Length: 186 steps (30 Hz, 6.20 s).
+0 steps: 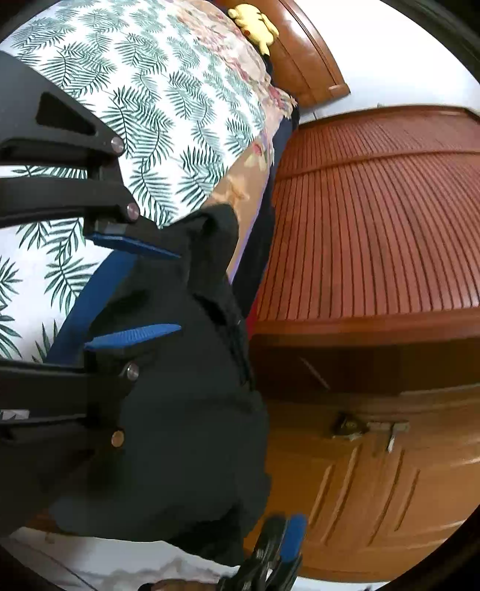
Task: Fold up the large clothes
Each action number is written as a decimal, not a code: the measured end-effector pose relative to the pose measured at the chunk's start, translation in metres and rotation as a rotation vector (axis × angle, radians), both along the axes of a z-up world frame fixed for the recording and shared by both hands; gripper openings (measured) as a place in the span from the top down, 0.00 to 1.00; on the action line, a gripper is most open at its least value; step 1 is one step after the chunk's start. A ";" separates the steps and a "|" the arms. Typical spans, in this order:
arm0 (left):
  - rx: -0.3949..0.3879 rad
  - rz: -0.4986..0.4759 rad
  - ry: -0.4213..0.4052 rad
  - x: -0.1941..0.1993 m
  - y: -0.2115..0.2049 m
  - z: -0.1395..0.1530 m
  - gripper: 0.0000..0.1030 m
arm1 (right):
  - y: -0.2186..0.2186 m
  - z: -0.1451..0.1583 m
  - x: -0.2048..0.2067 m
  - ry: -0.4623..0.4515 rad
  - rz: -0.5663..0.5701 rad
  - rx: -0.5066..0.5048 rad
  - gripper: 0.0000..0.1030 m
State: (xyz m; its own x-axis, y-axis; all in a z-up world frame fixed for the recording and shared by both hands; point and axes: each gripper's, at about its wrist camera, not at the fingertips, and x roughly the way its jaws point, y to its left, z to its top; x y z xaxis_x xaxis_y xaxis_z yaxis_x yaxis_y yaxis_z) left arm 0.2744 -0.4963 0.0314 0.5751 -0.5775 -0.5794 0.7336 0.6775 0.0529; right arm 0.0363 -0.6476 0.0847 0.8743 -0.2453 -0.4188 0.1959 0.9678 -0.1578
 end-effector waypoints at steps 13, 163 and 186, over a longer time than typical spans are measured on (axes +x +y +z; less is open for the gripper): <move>-0.047 -0.080 0.020 0.005 -0.037 -0.014 0.67 | -0.049 -0.082 0.039 0.302 -0.052 0.108 0.63; -0.129 0.754 0.047 -0.238 0.451 -0.054 0.61 | 0.431 -0.110 -0.029 0.140 0.478 0.208 0.14; -0.184 0.816 -0.175 -0.312 0.473 0.036 0.61 | 0.437 -0.019 -0.085 -0.077 0.498 0.183 0.01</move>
State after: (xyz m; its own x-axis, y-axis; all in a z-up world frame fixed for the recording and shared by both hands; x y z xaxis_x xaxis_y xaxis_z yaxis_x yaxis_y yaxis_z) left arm -0.0378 -0.0234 0.0670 0.9241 -0.0200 -0.3815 0.0040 0.9991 -0.0425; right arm -0.0485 -0.2105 0.0661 0.8964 0.2777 -0.3455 -0.2893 0.9571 0.0186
